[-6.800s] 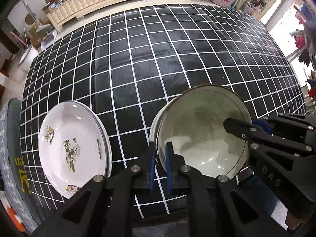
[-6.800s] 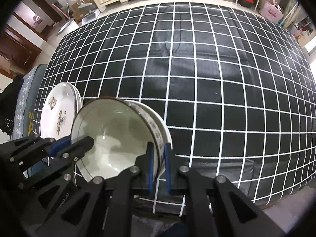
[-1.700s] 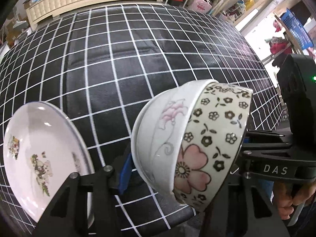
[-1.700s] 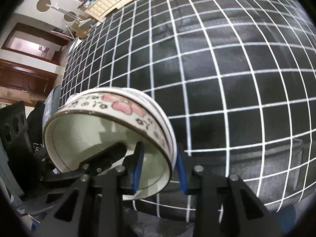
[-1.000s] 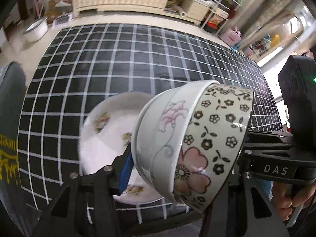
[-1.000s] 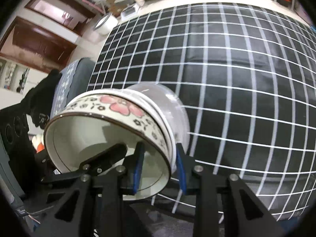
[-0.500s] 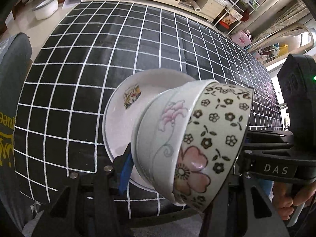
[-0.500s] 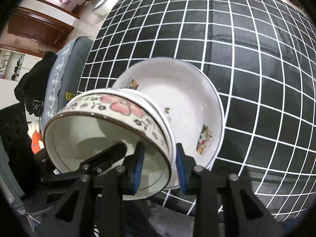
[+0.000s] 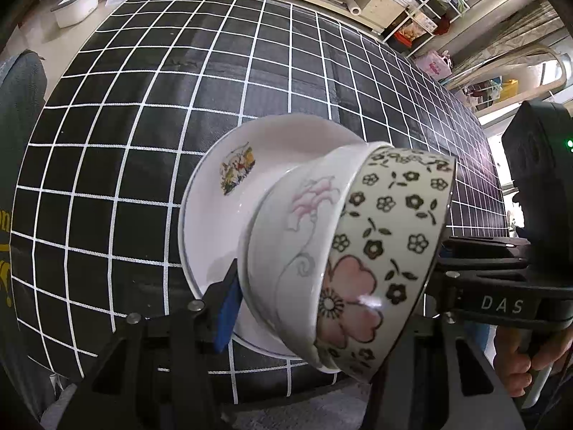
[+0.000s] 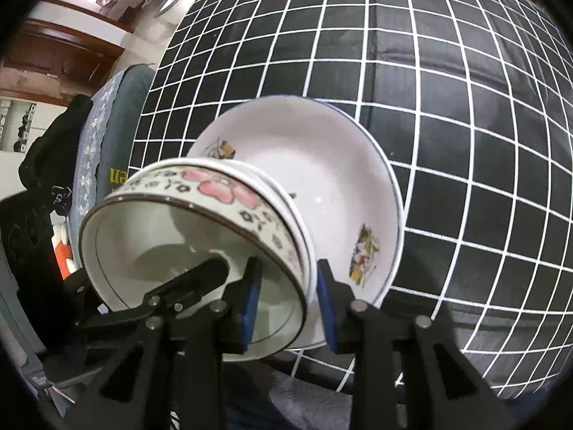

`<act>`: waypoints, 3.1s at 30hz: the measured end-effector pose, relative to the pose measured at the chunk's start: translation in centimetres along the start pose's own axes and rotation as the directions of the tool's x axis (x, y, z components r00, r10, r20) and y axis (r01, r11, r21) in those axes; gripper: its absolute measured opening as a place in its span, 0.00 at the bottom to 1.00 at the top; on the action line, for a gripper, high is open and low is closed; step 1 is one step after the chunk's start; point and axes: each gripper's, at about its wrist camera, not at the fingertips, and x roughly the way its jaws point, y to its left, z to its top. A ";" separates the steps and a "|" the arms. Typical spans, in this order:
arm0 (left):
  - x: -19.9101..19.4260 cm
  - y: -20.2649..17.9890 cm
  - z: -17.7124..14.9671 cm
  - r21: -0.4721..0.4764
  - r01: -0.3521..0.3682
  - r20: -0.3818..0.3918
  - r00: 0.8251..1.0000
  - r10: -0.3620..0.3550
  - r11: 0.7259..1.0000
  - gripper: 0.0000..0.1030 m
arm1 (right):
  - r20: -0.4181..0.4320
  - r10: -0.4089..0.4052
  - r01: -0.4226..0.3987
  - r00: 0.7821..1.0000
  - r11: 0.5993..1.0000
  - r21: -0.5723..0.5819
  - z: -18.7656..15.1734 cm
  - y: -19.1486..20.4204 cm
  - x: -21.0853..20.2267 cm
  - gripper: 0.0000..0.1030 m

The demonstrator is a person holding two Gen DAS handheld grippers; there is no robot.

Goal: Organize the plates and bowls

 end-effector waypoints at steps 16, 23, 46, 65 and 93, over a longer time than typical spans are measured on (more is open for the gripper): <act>-0.5 0.5 -0.3 0.002 -0.014 0.002 1.000 0.014 1.000 0.48 | 0.037 -0.074 0.076 0.997 0.995 -0.065 0.5 0.9 -0.3 0.36; -2.8 -0.5 -0.4 0.066 -0.077 0.069 0.995 0.073 0.995 0.47 | 0.042 -0.083 0.086 0.996 0.993 -0.076 0.0 1.3 0.1 0.43; -3.4 1.0 1.0 -0.001 -0.066 0.100 0.993 0.065 0.998 0.47 | 0.155 -0.130 0.139 0.979 0.989 -0.052 0.2 0.8 -2.2 0.71; -7.8 -3.1 -2.7 0.053 -0.146 0.199 0.971 0.133 0.988 0.48 | 0.290 -0.159 0.195 0.944 0.976 -0.098 -3.4 2.7 -6.2 0.74; -16.4 -13.4 -14.8 0.153 -0.327 0.539 0.819 0.199 0.932 0.80 | 0.728 -0.301 0.421 0.616 0.907 0.019 -19.7 4.1 -18.1 1.00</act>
